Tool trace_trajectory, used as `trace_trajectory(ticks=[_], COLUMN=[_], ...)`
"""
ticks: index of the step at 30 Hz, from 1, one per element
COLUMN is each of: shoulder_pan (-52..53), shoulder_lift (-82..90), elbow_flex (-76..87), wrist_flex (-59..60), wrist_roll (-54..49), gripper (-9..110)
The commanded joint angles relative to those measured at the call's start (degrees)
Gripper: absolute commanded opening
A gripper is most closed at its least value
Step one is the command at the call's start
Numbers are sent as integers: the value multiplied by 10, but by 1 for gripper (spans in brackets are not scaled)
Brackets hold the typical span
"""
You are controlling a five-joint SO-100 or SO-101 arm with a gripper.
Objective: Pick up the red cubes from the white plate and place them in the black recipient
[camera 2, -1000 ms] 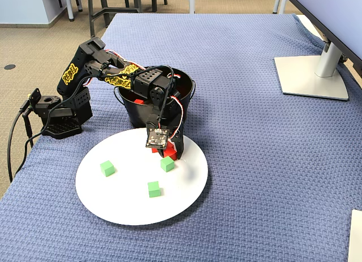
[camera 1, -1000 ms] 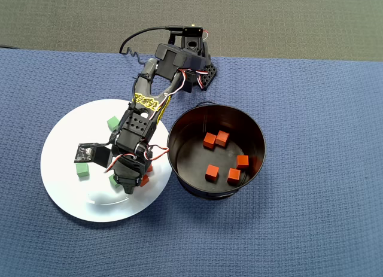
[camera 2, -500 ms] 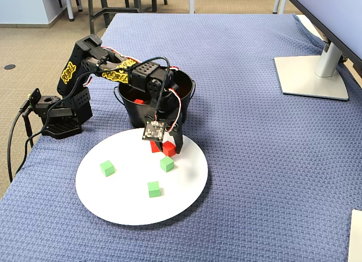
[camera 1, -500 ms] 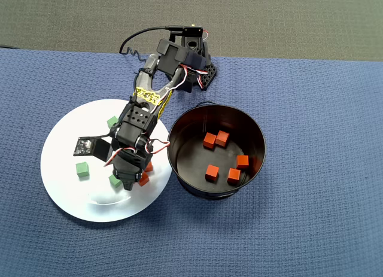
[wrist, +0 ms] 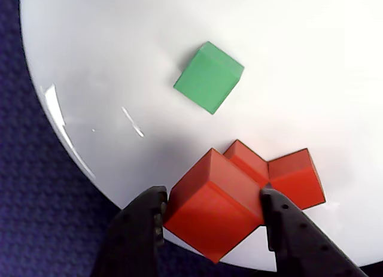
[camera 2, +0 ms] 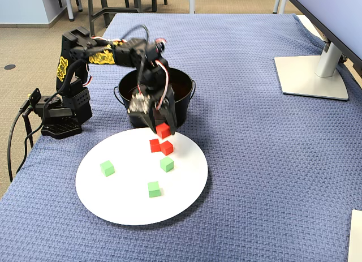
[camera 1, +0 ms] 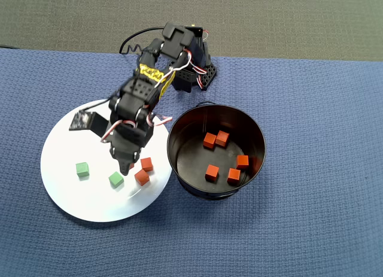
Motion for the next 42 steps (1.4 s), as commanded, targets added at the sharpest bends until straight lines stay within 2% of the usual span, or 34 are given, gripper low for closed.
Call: trace_trajectory(ticks=[1, 7, 18, 19, 21, 22, 26, 32, 37, 42], shoulder_pan=[-28, -118, -356, -370, -392, -394, -362, -251, -142, -54], shoulder_lift=[101, 204, 316, 319, 320, 321, 307, 272, 229, 205], elbow_flex=[-16, 30, 175, 186, 207, 212, 195, 150, 117, 119], wrist_flex=[31, 56, -1, -4, -6, -11, -19, -21, -30, -40], wrist_roll=[11, 28, 86, 82, 51, 45, 33, -46, -158, -319], gripper=[0, 0, 0, 9, 37, 39, 40, 34, 32, 32])
